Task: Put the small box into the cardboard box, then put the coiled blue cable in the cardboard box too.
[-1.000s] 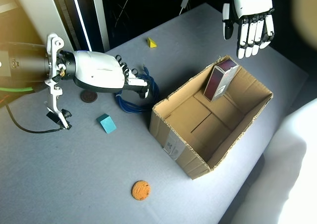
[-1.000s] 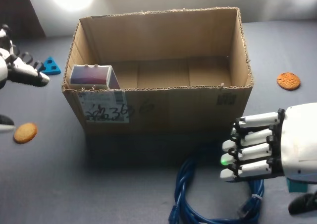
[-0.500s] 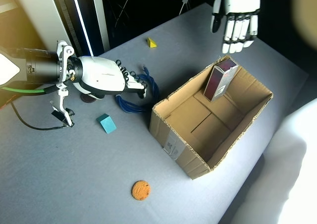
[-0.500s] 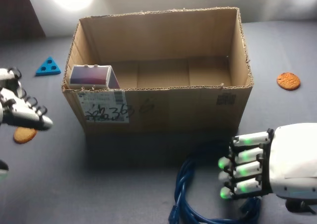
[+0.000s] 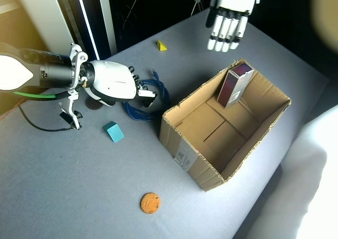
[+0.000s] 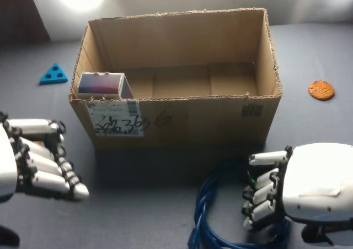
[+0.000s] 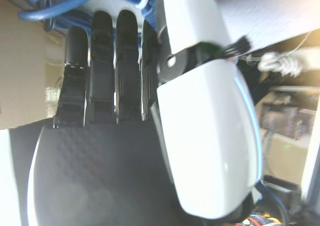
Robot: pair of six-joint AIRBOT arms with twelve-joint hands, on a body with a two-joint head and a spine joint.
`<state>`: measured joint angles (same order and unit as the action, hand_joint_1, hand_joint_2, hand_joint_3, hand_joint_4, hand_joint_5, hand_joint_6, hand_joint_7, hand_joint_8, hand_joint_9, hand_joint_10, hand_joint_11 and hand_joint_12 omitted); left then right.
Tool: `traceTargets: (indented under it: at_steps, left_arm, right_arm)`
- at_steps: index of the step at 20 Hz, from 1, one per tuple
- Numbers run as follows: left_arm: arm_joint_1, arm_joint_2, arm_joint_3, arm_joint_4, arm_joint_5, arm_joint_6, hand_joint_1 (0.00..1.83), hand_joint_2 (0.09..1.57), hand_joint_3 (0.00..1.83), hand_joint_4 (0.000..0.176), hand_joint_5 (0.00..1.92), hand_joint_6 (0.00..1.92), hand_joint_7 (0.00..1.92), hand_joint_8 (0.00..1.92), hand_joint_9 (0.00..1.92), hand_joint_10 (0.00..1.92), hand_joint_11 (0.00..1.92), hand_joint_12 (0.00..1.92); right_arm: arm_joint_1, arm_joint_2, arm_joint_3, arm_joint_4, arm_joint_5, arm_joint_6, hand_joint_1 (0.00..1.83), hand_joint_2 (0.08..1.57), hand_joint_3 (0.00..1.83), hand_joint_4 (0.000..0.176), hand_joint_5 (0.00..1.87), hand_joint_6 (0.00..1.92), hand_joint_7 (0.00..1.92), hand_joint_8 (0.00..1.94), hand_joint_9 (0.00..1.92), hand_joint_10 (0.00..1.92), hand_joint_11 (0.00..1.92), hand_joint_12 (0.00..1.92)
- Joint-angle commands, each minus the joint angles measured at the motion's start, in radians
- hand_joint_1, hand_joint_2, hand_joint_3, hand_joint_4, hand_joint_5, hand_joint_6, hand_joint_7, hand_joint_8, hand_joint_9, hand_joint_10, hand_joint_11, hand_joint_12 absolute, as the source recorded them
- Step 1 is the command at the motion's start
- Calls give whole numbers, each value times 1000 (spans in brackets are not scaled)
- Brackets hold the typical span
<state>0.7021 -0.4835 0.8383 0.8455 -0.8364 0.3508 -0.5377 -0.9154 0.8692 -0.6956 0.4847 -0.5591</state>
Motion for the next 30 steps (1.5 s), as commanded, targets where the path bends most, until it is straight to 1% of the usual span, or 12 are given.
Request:
traceTargets:
  at_steps: [1, 6, 9, 13, 15, 19, 23, 26, 27, 28, 29, 30]
  left_arm:
    - [-7, 12, 3, -21, -95, -14, 787, 1134, 1, 0, 506, 1, 590, 5, 580, 11, 0, 1176]
    - [-17, 11, -3, -7, -149, -14, 786, 1134, 0, 0, 507, 5, 589, 4, 572, 5, 0, 1155]
    - [-25, 10, -6, -12, -163, 3, 790, 1129, 0, 0, 514, 6, 602, 7, 582, 8, 0, 1162]
    - [-32, 3, -20, -29, -162, 23, 782, 1133, 1, 0, 528, 8, 608, 5, 591, 10, 0, 1187]
    - [-32, 0, -31, -40, -155, 40, 793, 1124, 0, 0, 528, 6, 604, 2, 587, 7, 0, 1197]
    - [-41, -12, -37, -38, -166, 41, 792, 1137, 2, 0, 513, 1, 592, 1, 572, 1, 0, 1156]
    - [-42, -13, -58, -30, -152, 42, 794, 1116, 0, 0, 533, 7, 615, 7, 595, 9, 1, 1187]
    - [-42, -13, -58, -29, -152, 42, 780, 1128, 1, 0, 529, 4, 608, 3, 587, 5, 0, 1174]
    - [-42, -13, -56, -30, -152, 42, 773, 1136, 4, 0, 517, 2, 593, 1, 574, 2, 0, 1148]
    - [-42, -13, -53, -30, -152, 42, 775, 1130, 1, 0, 537, 7, 613, 6, 597, 11, 0, 1194]
    - [-42, -13, -52, -29, -154, 42, 773, 1130, 1, 0, 539, 7, 618, 6, 602, 12, 0, 1208]
    - [-42, -13, -49, -29, -159, 42, 759, 1133, 2, 0, 534, 4, 618, 5, 604, 12, 0, 1217]
  right_arm:
    - [13, 2, -6, 30, 80, -3, 1281, 1039, 15, 0, 675, 51, 648, 24, 527, 121, 0, 1371]
    - [3, -25, -12, 64, 37, -3, 1240, 1055, 12, 0, 697, 41, 680, 18, 539, 140, 0, 1382]
    - [-3, -34, -11, 66, 33, -6, 1202, 1087, 18, 0, 637, 10, 618, 1, 476, 122, 0, 1314]
    - [-3, -43, -11, 96, 33, -36, 1237, 1054, 0, 0, 666, 17, 643, 10, 508, 142, 0, 1361]
    - [-9, -46, -11, 97, 33, -39, 1216, 1073, 6, 0, 647, 8, 623, 6, 483, 137, 0, 1320]
    - [-28, -46, -12, 98, 33, -42, 1234, 1056, 0, 0, 692, 23, 650, 12, 512, 159, 0, 1387]
    - [-45, -46, -12, 98, 29, -45, 1208, 1086, 8, 0, 674, 13, 624, 4, 478, 148, 0, 1343]
    - [-44, -46, -13, 98, 28, -49, 1188, 1096, 8, 0, 686, 14, 657, 13, 525, 172, 0, 1405]
    - [-44, -46, -13, 98, 28, -50, 1221, 1084, 2, 0, 782, 43, 750, 36, 617, 217, 53, 1464]
    - [-43, -46, -13, 98, 29, -51, 1236, 1071, 0, 0, 883, 66, 847, 55, 718, 254, 177, 1437]
    - [-41, -46, -13, 98, 29, -51, 1172, 1124, 0, 0, 919, 843, 963, 64, 842, 319, 368, 1325]
    - [-38, -46, -13, 98, 29, -51, 1212, 1123, 0, 0, 981, 981, 941, 816, 928, 354, 450, 1329]
